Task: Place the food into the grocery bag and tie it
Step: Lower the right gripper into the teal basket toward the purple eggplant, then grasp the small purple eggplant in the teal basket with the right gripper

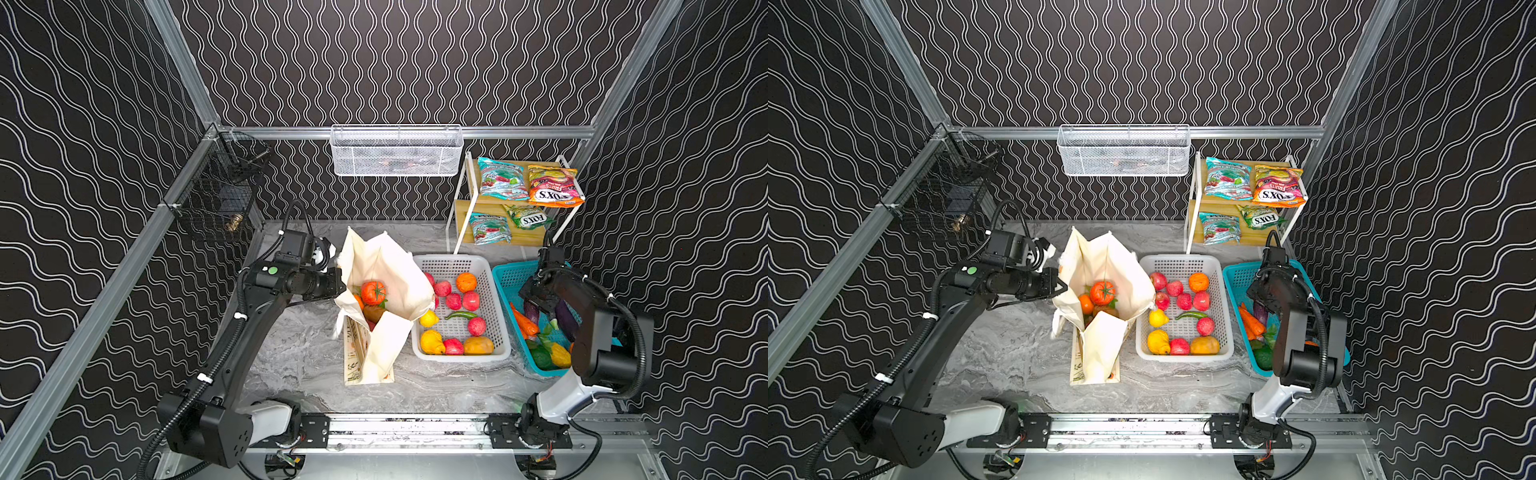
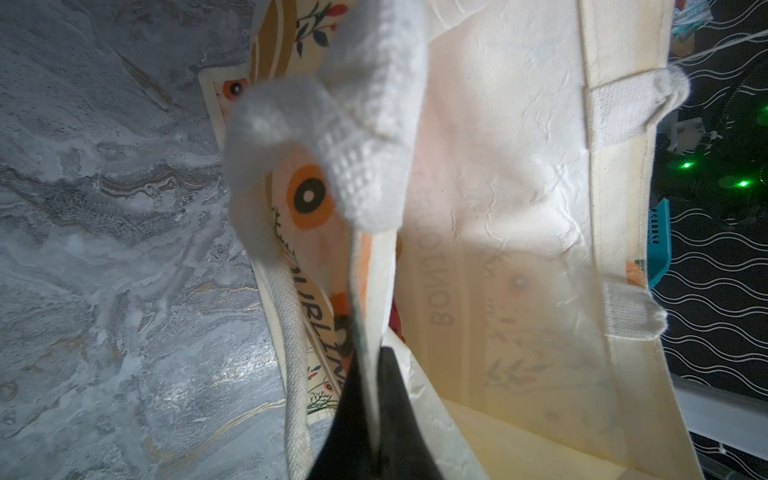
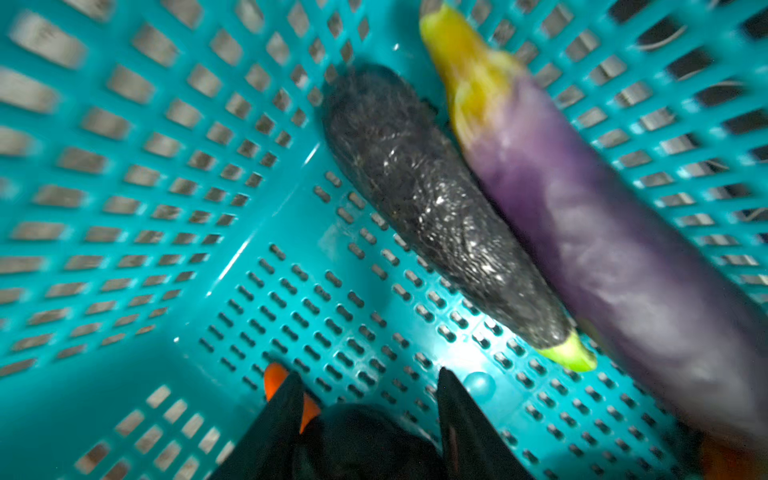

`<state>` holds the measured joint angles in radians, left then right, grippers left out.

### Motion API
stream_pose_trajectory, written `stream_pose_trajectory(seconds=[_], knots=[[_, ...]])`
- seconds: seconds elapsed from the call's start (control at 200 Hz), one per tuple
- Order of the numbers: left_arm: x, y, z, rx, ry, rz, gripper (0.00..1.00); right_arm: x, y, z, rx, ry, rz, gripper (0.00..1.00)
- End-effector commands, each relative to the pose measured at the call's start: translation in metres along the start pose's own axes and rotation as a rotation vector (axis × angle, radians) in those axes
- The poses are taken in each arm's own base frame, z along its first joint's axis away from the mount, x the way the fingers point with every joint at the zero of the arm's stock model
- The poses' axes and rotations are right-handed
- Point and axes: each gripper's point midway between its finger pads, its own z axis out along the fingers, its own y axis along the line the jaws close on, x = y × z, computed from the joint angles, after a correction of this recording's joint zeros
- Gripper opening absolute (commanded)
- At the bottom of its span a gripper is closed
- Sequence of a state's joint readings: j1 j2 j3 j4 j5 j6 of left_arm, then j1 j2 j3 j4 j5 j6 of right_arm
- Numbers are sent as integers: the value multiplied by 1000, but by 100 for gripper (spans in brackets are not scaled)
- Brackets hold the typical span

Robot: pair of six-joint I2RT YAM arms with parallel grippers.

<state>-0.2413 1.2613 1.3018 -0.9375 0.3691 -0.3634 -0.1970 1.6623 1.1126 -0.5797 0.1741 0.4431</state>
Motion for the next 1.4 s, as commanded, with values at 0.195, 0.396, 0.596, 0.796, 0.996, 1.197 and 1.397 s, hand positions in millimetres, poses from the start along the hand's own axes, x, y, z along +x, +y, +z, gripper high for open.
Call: stream_pose_trajectory(seconds=[0.195, 0.396, 0.596, 0.796, 0.996, 1.197, 1.397], knots=[[2, 2, 0, -9, 2, 7, 0, -9, -1, -16, -5, -33, 31, 43], [1, 2, -1, -10, 3, 8, 0, -14, -3, -25, -8, -64, 47, 43], [2, 2, -3, -13, 7, 10, 0, -28, -1, -45, -34, -121, 81, 42], [1, 1, -5, -13, 0, 13, 0, -40, 0, -64, -51, -171, 101, 42], [-1, 1, -4, -12, -2, 11, 0, -46, -2, -77, -57, -200, 112, 42], [-2, 0, -3, -9, 0, 13, 0, -52, -1, -92, -81, -231, 131, 41], [-1, 0, -2, -5, -5, 10, 0, -48, -7, -79, -45, -208, 131, 42]])
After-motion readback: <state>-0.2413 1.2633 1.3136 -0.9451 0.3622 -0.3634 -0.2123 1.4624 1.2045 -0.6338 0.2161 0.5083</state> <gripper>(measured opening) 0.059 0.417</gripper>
